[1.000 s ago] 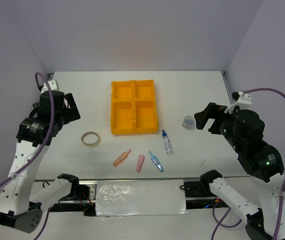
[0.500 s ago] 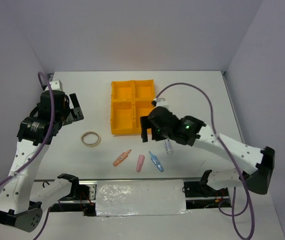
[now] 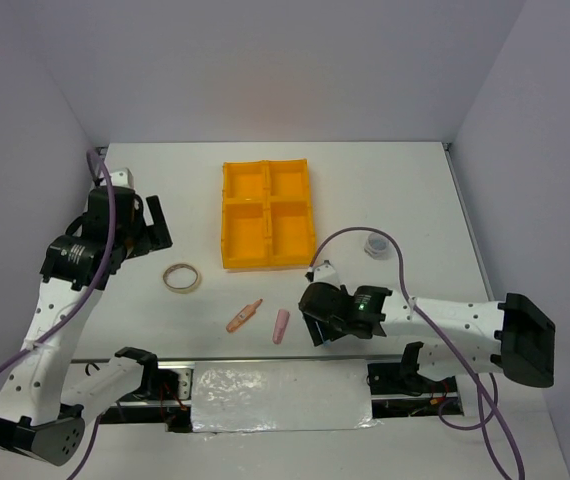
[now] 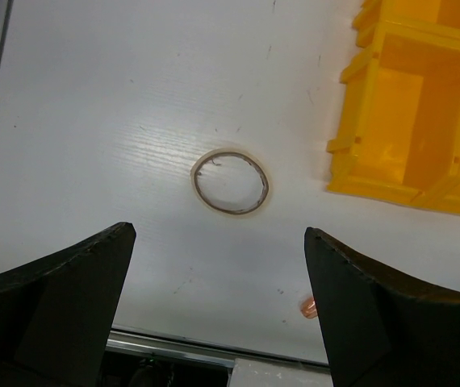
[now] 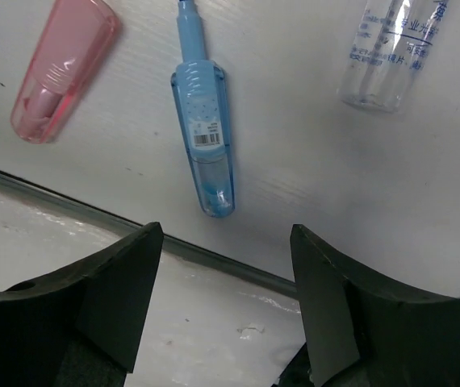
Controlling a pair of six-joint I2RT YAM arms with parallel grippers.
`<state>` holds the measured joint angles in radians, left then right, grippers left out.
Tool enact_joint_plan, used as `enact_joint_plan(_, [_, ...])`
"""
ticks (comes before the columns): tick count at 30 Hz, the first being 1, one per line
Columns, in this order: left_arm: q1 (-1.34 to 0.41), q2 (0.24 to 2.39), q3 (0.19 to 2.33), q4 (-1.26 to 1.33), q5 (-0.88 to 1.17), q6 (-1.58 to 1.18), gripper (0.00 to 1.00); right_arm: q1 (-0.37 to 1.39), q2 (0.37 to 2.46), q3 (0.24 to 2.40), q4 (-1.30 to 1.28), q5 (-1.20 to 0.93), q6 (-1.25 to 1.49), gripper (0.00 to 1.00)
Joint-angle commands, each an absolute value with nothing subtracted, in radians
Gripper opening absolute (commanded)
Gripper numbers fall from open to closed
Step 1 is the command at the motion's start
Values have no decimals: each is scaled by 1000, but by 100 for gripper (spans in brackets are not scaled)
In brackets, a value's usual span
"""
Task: Sort the stationery into containers
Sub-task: Pick up the pen from the center of the board.
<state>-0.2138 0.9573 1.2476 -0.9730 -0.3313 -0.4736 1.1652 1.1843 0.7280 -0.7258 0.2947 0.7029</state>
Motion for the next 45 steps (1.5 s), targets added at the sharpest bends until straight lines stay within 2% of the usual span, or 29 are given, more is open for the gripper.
enact_joint_plan(1, [-218, 953, 1249, -950, -285, -462, 99, 1170, 1140, 687, -568, 311, 693, 72])
enact_joint_plan(16, [-218, 948, 1244, -960, -242, -430, 99, 1172, 1284, 631, -417, 324, 629, 68])
enact_joint_plan(23, [-218, 937, 1239, -965, -236, -426, 99, 1170, 1325, 568, -348, 308, 637, 60])
enact_joint_plan(26, [-218, 931, 1236, -971, -242, -428, 99, 1170, 1347, 583, -357, 310, 634, 46])
enact_joint_plan(29, [-218, 927, 1229, -973, -245, -426, 99, 1172, 1371, 594, -362, 308, 632, 45])
enact_joint_plan(34, [-218, 916, 1226, -979, -259, -430, 99, 1172, 1347, 584, -354, 304, 626, 31])
enact_joint_plan(37, [-218, 911, 1220, -976, -262, -433, 99, 1172, 1299, 592, -362, 305, 624, 17])
enact_joint_plan(38, [-218, 911, 1221, -973, -259, -433, 99, 1172, 1287, 600, -370, 311, 626, 8])
enact_joint_plan(45, [-218, 949, 1272, -970, -190, -456, 99, 1172, 1166, 730, -500, 429, 663, 0])
